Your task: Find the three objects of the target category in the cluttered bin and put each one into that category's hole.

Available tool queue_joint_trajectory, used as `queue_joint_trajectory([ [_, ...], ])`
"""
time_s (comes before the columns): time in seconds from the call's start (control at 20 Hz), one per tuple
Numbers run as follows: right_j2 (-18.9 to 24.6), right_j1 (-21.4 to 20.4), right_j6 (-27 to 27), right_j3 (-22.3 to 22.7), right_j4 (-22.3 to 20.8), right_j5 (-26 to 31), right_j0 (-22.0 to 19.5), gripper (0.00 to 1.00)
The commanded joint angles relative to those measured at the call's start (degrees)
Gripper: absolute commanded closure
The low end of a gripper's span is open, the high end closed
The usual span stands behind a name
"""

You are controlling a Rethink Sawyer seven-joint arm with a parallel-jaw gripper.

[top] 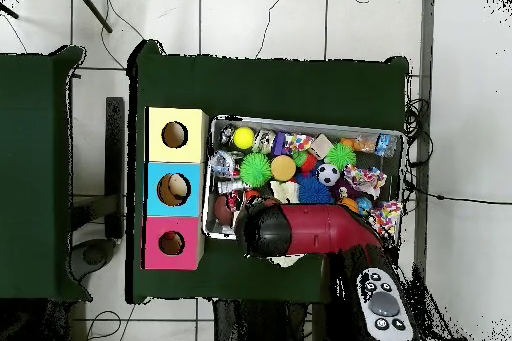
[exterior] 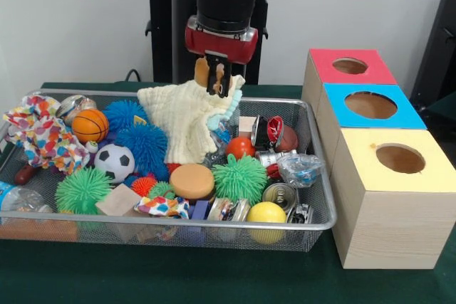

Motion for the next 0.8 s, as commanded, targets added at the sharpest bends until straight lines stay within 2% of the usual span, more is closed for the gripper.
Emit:
queue_joint_trajectory([
  [0.05, 6.4, -3.1, -11.8, 3.0, -4.4, 5.1, -3.9, 1.0],
  [0.35, 8.2, -8.0, -12.2, 5.9, -2.6, 9.7, -4.0, 1.0],
  [0.65, 9.3, -20.3, -10.6, 13.6, 2.8, 15.4, -1.6, 1.0],
  [0.8, 9.9, -24.3, -9.6, 16.2, 5.5, 17.7, -0.3, 1.0],
])
